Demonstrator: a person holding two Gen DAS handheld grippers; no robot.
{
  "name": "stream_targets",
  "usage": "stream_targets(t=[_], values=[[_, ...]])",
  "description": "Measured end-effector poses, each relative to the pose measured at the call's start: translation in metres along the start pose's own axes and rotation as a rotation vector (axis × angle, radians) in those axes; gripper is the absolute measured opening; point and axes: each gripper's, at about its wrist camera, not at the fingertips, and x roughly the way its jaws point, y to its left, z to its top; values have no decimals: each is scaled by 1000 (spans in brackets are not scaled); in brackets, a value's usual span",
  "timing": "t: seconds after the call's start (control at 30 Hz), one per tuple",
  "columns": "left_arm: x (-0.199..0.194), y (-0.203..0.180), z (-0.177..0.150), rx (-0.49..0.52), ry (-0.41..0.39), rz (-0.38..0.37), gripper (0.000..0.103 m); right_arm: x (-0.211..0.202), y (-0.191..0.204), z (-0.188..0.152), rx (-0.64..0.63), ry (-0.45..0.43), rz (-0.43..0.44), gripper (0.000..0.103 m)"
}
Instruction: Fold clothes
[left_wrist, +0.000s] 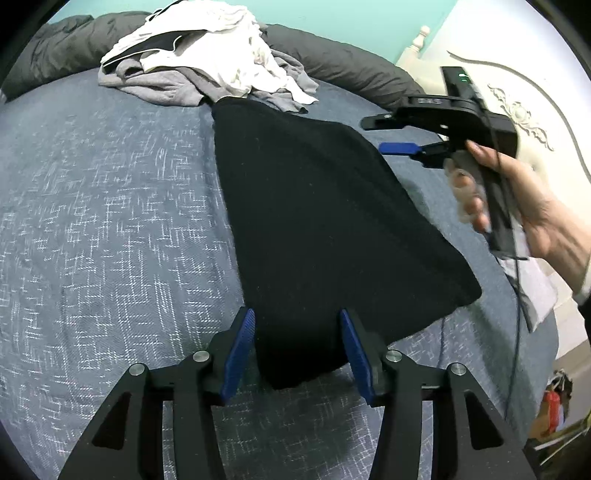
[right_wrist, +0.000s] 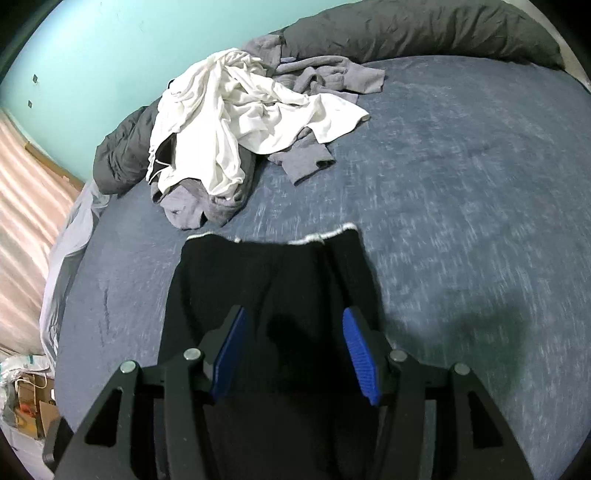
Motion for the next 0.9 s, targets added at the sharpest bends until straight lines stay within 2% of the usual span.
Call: stream_targets(t=[0.17, 0.27, 0.3, 0.33, 0.43, 0.5, 0.6, 0.77, 0.9], values=[[1, 3, -1, -11, -2, -12, 55, 28, -2, 15, 20, 29, -31, 54], [2, 4, -1, -17, -4, -17, 57, 37, -6, 16, 39, 34, -38, 27], [2, 5, -1, -19, -5, -17, 57, 37, -7, 16, 40, 29, -41, 14], [1, 4, -1, -20, -6, -16, 57, 37, -8, 16, 39, 22, -38, 12], [2, 3, -1, -14, -10, -10, 57, 32, -7, 18, 16, -2, -40, 9], [3, 2, -1, -15, -9, -9, 57, 29, -6, 18, -9, -32, -89, 6], [3, 3, -1, -15, -6, -7, 57, 36, -10, 16, -13, -32, -167, 6], [1, 3, -1, -24, -1, -4, 57, 36, -7, 19, -36, -37, -207, 6], [1, 3, 1, -32, 5, 1, 57, 20, -3, 24, -39, -76, -202, 6]])
